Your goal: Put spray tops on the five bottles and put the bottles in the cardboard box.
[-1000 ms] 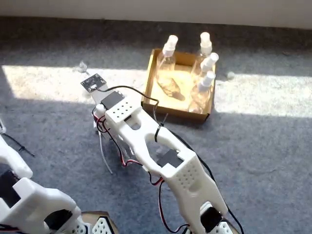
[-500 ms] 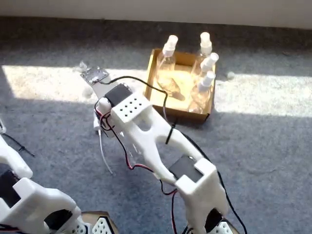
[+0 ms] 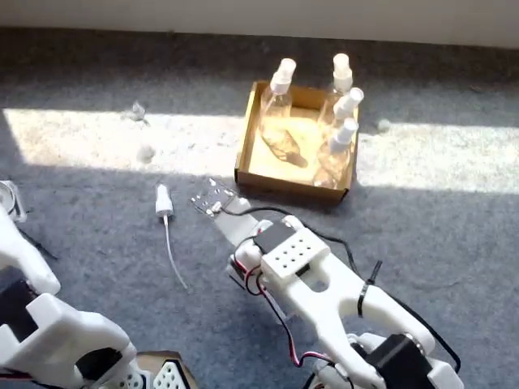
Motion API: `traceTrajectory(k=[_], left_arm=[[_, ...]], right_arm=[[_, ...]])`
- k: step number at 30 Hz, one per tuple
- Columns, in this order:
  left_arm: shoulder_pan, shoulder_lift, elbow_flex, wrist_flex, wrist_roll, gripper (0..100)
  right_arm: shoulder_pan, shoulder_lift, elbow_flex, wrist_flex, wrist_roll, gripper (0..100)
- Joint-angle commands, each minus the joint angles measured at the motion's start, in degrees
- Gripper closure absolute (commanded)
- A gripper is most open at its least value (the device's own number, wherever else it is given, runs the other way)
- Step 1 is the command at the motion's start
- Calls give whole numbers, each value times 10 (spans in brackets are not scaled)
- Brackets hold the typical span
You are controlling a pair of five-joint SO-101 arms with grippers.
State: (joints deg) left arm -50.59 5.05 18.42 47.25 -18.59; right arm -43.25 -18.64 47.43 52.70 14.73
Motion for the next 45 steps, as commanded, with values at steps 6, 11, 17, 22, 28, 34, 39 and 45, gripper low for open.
traceTrajectory(k=[6, 11, 17, 22, 28, 34, 39, 45], left_arm=[[58, -7, -24, 76, -16, 806], [58, -9, -28, 76, -17, 806], [59, -9, -25, 76, -17, 806], [87, -9, -17, 91, -16, 806], [212, -23, 26, 142, 4, 806], [288, -199, 197, 97, 42, 806], [333, -367, 369, 8, 44, 806], [343, -373, 399, -15, 44, 806]], right_arm=[[41, -33, 36, -58, 26, 924], [96, -33, 38, -57, 21, 906], [145, -35, 39, -44, -12, 831], [147, -35, 39, -31, -14, 831], [153, -35, 38, -2, -14, 831], [201, -35, 37, -2, -13, 831], [215, -35, 36, 7, -11, 829], [215, -35, 36, 35, -14, 827]])
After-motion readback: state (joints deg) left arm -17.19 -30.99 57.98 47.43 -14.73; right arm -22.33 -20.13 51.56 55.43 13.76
